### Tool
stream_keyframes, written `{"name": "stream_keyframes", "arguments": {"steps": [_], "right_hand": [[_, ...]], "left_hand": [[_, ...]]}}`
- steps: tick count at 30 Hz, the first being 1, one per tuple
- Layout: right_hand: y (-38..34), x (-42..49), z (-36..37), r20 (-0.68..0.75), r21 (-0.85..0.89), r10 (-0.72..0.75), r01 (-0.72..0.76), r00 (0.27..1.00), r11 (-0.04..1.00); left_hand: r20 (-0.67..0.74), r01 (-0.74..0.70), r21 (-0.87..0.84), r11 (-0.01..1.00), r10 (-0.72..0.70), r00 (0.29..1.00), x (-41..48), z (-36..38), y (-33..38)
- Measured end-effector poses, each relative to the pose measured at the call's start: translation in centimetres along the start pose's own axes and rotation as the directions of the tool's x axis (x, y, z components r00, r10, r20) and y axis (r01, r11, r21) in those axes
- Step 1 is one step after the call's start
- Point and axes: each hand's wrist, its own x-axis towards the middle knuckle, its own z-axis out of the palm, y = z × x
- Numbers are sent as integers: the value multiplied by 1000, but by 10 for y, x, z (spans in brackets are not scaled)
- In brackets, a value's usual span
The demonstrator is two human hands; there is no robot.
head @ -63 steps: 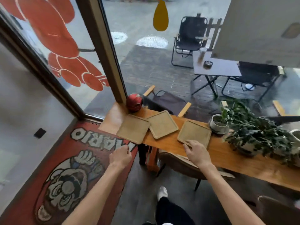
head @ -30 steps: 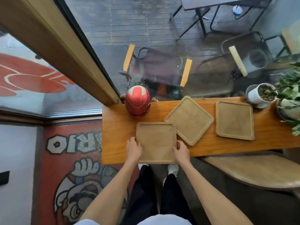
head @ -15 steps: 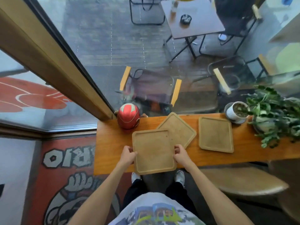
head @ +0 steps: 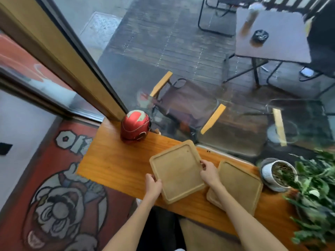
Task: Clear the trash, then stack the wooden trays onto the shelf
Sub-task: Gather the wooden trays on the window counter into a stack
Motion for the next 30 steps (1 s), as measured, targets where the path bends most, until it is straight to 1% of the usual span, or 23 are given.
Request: {"name": "stream_keyframes", "arguments": {"steps": [2,4,8,12,17,20,26,28,30], "right_hand": [[4,11,2,-4,-42,-44,44,999,998],[7,17,5,-24,-69,-69,67,997,995],[10,27,6,-113,-101,-89,77,990,992],[10,26,9,-155,-87,-76,63,985,994],[6,20,11,-206,19,-6,10,979,1000],[2,18,12,-215,59,45,-33,976,998],[-7,13,19,-162,133,231,-211,959,968],[-8,-6,35,-153,173,286,-259,946,950],[-9,-30,60,-160,225,359,-320,919,920]], "left_hand": [[-39,8,-10,1000,-9,999,4,10,-2],[-59,11,20,1000,-10,998,10,19,-3],[-72,-6,51,999,10,997,18,35,-1],[-143,-14,81,997,26,989,19,42,3],[-189,-5,130,992,30,982,15,42,8],[-190,-6,119,993,28,981,19,39,8],[-149,-9,40,999,15,989,23,31,10],[-147,-15,67,998,25,989,29,15,11],[-121,-37,159,987,56,991,38,-5,11]]}}
